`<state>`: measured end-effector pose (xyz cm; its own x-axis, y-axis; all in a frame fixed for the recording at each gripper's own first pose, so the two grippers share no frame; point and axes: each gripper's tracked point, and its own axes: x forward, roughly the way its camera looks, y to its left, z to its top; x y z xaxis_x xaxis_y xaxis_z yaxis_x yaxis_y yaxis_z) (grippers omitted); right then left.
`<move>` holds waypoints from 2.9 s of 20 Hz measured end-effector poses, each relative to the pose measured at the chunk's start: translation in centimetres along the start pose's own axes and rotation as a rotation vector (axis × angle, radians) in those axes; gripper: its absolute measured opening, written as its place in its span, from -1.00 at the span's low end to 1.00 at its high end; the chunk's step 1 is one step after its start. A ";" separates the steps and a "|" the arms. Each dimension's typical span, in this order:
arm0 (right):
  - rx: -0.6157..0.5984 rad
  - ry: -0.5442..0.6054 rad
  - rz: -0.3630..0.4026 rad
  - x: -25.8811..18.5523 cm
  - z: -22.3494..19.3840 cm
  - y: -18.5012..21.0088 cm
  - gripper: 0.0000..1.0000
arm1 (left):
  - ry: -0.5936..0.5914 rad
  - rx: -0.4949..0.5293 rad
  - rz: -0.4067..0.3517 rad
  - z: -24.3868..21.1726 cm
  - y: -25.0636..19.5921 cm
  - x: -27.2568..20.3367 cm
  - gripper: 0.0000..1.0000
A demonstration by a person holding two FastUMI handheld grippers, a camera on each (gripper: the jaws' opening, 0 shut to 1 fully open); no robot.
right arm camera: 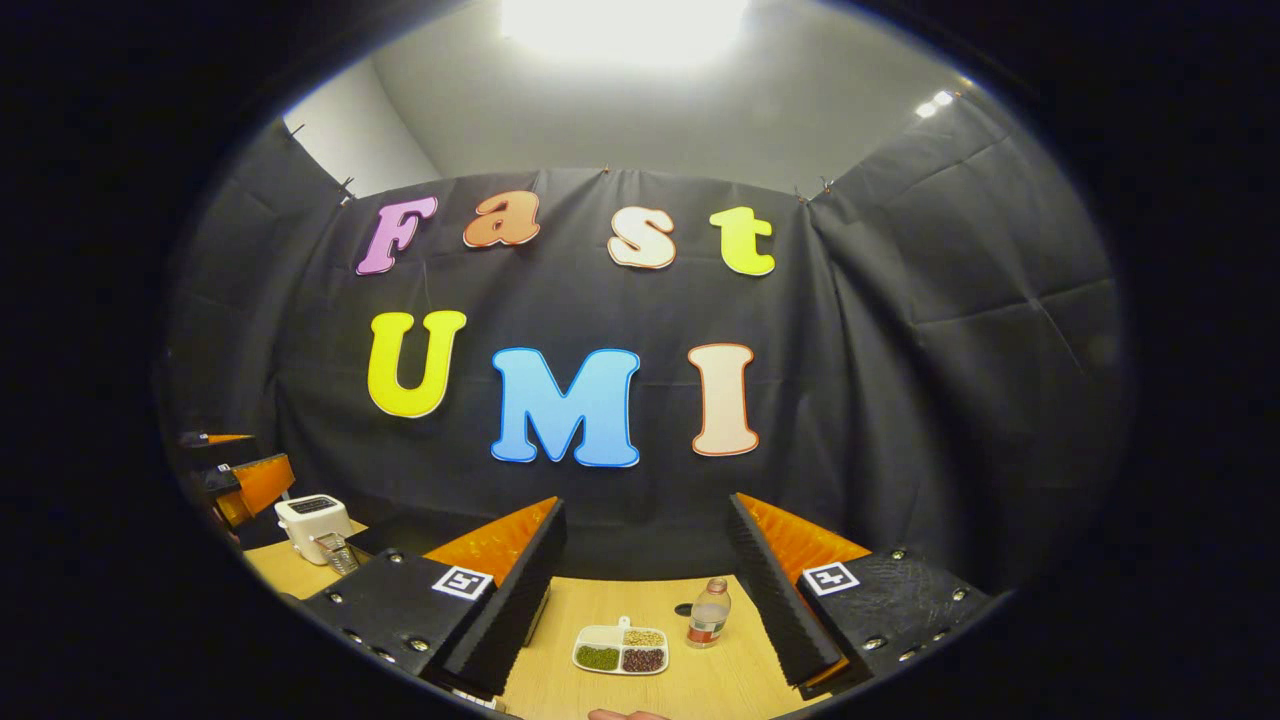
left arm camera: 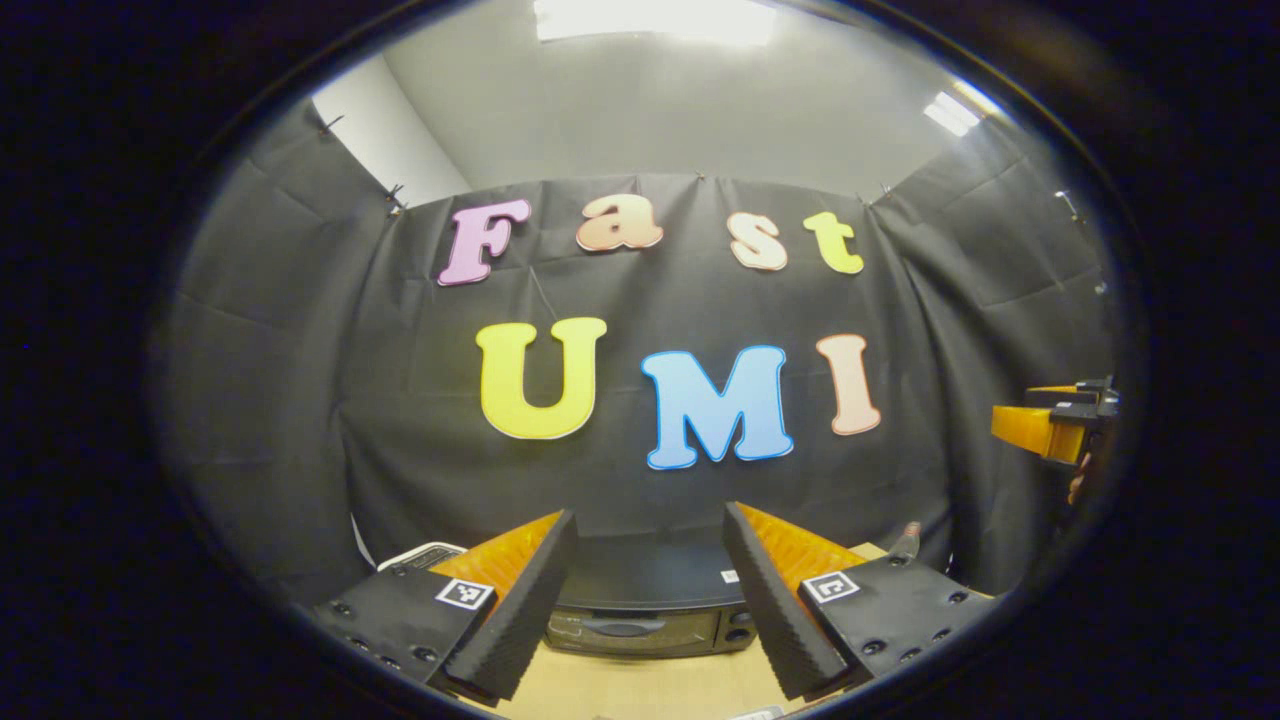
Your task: Open the electric oven with the left hand, put the food in, and close the electric oven.
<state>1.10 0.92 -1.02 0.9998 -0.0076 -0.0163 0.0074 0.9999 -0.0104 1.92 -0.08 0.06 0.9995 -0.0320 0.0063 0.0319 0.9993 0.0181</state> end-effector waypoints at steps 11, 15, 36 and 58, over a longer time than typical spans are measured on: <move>-0.005 0.049 -0.058 0.2 -2.0 1.4 0.93 | 0.147 -0.016 -0.048 -9.8 1.9 5.0 1.00; -0.028 0.077 -0.089 0.6 -3.2 0.6 0.93 | 0.238 -0.031 -0.061 -15.8 2.3 9.0 1.00; -0.099 0.185 -0.136 1.3 -7.1 -1.0 0.93 | 0.487 -0.030 -0.022 -29.5 4.1 15.0 0.95; -0.111 0.197 -0.069 -0.5 -7.7 1.2 0.93 | 0.638 -0.065 -0.037 -35.8 3.7 4.3 1.00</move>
<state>0.48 2.00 -8.70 0.9745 -0.0887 -0.2061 0.0631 0.9898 -0.1277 6.62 4.16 -35.62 0.8048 -0.0695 -0.5895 0.0466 0.9975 -0.0540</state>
